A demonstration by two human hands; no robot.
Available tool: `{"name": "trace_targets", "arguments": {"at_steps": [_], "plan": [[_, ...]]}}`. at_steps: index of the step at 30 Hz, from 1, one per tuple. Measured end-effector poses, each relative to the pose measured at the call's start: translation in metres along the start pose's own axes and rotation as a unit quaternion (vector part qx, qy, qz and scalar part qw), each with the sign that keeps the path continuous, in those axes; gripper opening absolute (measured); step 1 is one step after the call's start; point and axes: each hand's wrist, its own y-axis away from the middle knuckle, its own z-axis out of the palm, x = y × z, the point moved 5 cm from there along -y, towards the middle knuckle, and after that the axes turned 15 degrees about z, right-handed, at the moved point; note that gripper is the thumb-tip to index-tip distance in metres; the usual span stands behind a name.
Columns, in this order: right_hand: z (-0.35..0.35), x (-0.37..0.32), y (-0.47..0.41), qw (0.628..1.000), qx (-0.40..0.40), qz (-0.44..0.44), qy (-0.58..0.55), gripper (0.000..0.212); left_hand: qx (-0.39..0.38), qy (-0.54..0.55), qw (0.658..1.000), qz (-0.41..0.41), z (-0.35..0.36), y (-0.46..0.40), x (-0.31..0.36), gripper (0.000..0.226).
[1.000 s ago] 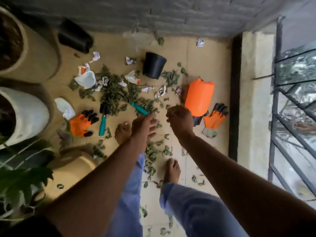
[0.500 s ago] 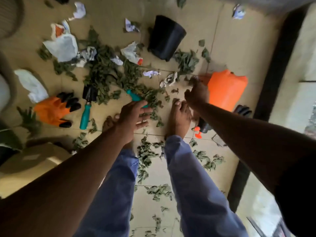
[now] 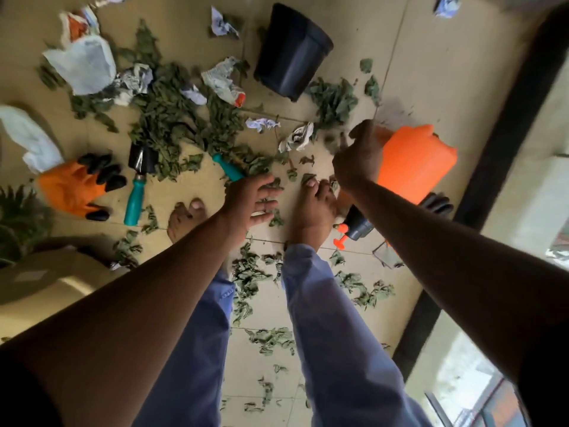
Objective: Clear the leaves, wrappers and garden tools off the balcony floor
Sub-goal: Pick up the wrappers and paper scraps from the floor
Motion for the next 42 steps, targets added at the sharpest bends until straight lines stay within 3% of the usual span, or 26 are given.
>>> {"name": "trace_targets", "arguments": {"at_steps": [2,4,5,8,12,17,19,23,28,32,37,42], "plan": [[-0.040,-0.003,0.008,0.993,0.009,-0.007,-0.118,0.046,-0.002,0.014,1.000,-0.003,0.008,0.005,0.009,0.028],[-0.074,-0.003,0.038,0.954,0.065,-0.061,-0.287,0.024,-0.003,0.046,0.999,-0.007,0.016,0.008,0.016,0.034],[-0.084,-0.008,0.056,0.943,0.067,-0.102,-0.309,0.020,-0.002,0.071,0.997,-0.008,0.020,0.009,0.020,0.034],[-0.064,-0.022,0.103,0.949,-0.031,-0.171,-0.264,0.015,0.001,0.111,0.994,-0.009,0.030,0.007,0.025,0.027],[-0.046,-0.031,0.109,0.958,-0.043,-0.181,-0.221,0.011,0.057,0.052,0.997,0.010,0.022,0.002,0.016,0.016],[-0.056,-0.040,0.072,0.952,0.094,-0.133,-0.259,0.018,0.117,0.088,0.989,0.002,-0.010,-0.007,-0.005,0.009],[-0.054,-0.047,0.045,0.965,0.127,-0.109,-0.200,0.031,0.114,0.066,0.991,-0.001,-0.027,-0.011,-0.015,0.008],[-0.045,-0.068,0.006,0.978,0.145,-0.145,-0.025,0.057,0.101,0.036,0.994,-0.008,-0.056,-0.013,-0.032,0.003],[-0.050,-0.083,-0.003,0.957,0.189,-0.204,0.083,0.035,0.096,0.049,0.994,-0.019,-0.075,-0.011,-0.041,0.012],[-0.065,-0.084,0.033,0.940,0.196,-0.279,0.012,0.023,0.101,0.070,0.992,-0.033,-0.073,-0.001,-0.038,0.016],[-0.066,-0.085,0.109,0.914,0.113,-0.375,-0.112,0.019,0.065,0.088,0.994,-0.008,-0.067,0.001,-0.020,0.010],[-0.044,-0.093,0.161,0.897,0.057,-0.432,-0.069,0.019,0.064,0.146,0.986,0.046,-0.067,0.000,0.003,0.029]]}}
